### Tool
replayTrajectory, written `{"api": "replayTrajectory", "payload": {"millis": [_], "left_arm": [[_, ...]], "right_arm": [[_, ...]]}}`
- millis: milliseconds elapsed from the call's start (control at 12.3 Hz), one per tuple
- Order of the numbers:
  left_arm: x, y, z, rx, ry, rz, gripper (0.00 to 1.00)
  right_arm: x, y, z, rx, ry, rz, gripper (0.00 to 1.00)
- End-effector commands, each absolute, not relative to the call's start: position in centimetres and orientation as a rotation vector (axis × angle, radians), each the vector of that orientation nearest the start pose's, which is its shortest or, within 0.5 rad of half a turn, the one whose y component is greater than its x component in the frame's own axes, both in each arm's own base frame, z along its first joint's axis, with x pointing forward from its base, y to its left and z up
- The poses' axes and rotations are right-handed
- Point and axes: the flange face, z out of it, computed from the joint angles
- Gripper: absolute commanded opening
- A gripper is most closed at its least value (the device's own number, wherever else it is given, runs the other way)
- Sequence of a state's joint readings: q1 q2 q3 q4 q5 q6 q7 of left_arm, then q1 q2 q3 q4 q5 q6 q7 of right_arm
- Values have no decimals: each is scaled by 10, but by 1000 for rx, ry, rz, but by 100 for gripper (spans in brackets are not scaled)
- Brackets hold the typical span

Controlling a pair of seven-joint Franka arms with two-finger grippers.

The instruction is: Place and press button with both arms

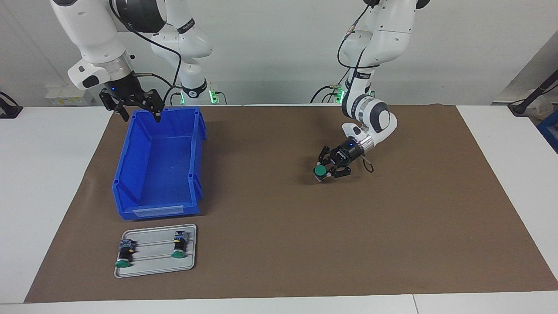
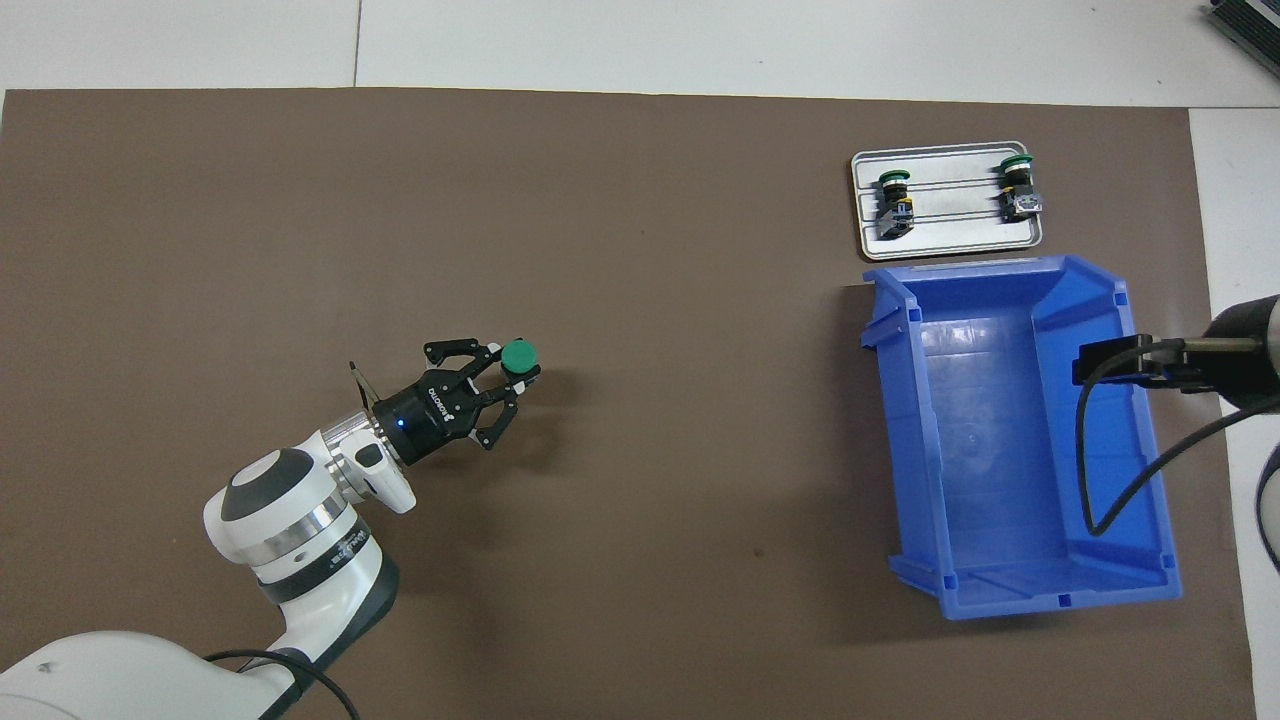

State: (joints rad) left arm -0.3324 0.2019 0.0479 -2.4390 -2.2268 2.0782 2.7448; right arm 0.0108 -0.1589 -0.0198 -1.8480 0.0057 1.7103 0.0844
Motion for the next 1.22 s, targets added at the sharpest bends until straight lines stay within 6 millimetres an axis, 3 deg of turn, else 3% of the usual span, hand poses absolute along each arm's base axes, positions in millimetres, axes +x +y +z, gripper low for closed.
{"api": "replayTrajectory", "payload": {"millis": [0, 568, 649, 730, 811, 1136], "left_arm": [[442, -169, 220, 1711, -1077, 1528, 0], [431, -170, 216, 1702, -1065, 1512, 0], [430, -171, 217, 1695, -1062, 1512, 10], [429, -171, 217, 1693, -1062, 1513, 30], [429, -171, 217, 1692, -1060, 1510, 35], [426, -168, 213, 1704, -1056, 1501, 36]], "right_arm": [[509, -6, 593, -3129, 121, -43, 99], [509, -6, 592, -3129, 119, -40, 99], [509, -6, 593, -3129, 121, -43, 99], [509, -6, 593, -3129, 119, -43, 99], [509, -6, 593, -3129, 119, -43, 99], [509, -6, 593, -3129, 119, -43, 99]]}}
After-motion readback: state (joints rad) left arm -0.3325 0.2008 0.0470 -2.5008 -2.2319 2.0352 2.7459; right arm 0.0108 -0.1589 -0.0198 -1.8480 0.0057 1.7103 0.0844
